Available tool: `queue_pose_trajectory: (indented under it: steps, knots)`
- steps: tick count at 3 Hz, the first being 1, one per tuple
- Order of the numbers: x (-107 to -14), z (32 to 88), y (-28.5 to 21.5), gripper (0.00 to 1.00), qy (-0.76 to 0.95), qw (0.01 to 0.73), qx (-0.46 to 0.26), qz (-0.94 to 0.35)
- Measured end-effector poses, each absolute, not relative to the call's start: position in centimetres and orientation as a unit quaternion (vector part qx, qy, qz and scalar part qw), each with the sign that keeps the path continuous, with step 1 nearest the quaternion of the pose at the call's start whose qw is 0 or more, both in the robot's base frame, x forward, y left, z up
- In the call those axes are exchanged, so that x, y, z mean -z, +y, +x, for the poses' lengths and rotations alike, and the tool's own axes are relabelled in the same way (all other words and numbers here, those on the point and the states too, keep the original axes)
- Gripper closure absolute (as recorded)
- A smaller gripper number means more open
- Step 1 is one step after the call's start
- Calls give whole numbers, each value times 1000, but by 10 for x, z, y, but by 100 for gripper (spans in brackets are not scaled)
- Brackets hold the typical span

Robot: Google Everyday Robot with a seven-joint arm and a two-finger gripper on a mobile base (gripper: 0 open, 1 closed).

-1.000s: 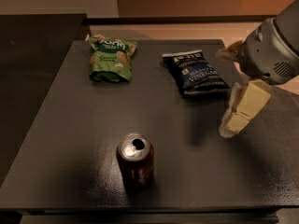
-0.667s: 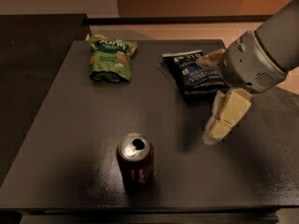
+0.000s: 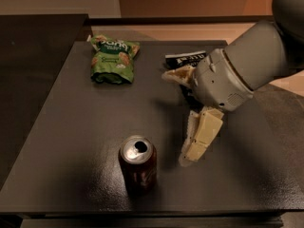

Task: Knock coke can over

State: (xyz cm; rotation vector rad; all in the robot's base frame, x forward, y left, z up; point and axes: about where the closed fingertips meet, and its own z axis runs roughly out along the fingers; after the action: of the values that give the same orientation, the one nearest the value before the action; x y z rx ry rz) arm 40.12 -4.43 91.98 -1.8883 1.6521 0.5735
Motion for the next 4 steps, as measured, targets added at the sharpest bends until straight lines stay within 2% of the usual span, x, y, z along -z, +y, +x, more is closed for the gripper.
queue_pose_trajectory:
  steps: [4]
  knots:
    - [-890, 339, 6, 0, 498, 206, -273, -797]
